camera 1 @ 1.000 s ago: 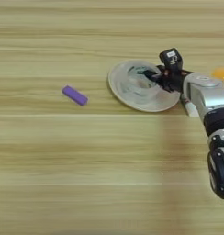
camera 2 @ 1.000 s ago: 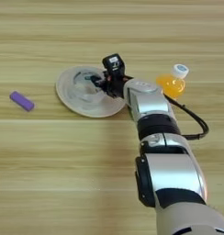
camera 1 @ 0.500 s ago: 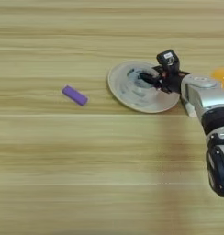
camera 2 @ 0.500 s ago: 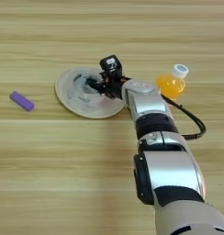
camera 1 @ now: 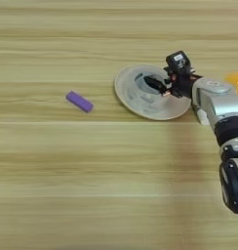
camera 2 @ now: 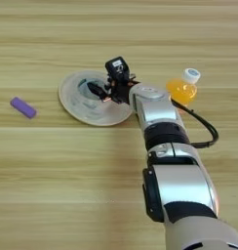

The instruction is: Move the objects on the table

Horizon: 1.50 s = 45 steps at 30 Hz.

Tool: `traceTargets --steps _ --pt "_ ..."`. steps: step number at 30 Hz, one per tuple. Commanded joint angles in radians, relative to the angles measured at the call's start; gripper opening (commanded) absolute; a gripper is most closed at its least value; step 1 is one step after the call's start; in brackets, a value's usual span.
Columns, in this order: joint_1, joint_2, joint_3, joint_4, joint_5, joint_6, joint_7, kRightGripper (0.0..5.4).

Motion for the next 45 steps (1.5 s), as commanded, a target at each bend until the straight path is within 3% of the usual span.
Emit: traceTargets --steps 1,10,17,45 --pt "-0.07 -0.029 -0.017 -0.062 0.013 -0.02 -0.012 4.45" --pt "-0.02 -0.045 -0.057 -0.239 0.051 0.023 -0.011 5.34" --pt "0.026 -0.054 -0.083 -0.365 0.064 0.067 -0.023 5.38" --pt "0.016 -0.049 -0.083 -0.315 0.057 0.057 -0.037 5.38"
